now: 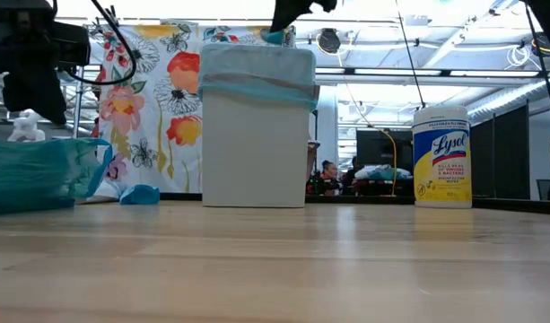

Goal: Place trash/remove bag and relplace
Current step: Put the blue plastic into the white trash bin, then adjust the white trash bin on the table

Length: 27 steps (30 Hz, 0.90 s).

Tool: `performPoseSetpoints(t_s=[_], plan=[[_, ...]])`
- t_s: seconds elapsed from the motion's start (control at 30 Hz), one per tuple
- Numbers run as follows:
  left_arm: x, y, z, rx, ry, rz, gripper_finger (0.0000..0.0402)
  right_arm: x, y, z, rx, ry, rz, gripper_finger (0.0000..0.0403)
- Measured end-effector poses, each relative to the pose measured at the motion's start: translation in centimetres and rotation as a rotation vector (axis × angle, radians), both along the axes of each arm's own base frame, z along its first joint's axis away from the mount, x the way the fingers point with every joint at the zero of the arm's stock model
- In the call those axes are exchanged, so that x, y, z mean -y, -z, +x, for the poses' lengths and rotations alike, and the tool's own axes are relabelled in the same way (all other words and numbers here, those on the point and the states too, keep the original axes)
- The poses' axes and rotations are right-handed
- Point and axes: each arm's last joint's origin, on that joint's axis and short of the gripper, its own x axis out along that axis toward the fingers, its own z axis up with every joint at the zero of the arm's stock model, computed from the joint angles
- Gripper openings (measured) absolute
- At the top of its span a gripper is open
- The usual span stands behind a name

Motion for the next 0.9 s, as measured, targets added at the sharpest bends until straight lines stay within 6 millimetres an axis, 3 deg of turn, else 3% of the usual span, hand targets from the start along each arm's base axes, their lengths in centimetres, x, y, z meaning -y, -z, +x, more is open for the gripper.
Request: performPoseSetpoints(t_s=[0.23,0.47,0.63,0.9], plan=[[0.0,-0.1,0.1,0.012,-0.016,-0.013,0.0138,3.7,0.3,-0.5,0.051,-0.09,0.184,0.0106],[0.0,-0.2,0.2,0.027,-0.037,-0.02,0.0138,4.7,0.2,-1.0,0.047,-0.073,0.183,0.0155],[-0.2,-0.2,0.2,0.036,-0.078,0.027,0.0138,3.1,-0.8,-2.4,0.049,-0.062,0.241,0.0164],[-0.2,-0.1,0.2,0.033,-0.089,0.045,0.0138,-2.4,-2.5,-4.6,0.066,0.008,0.286,0.0153]])
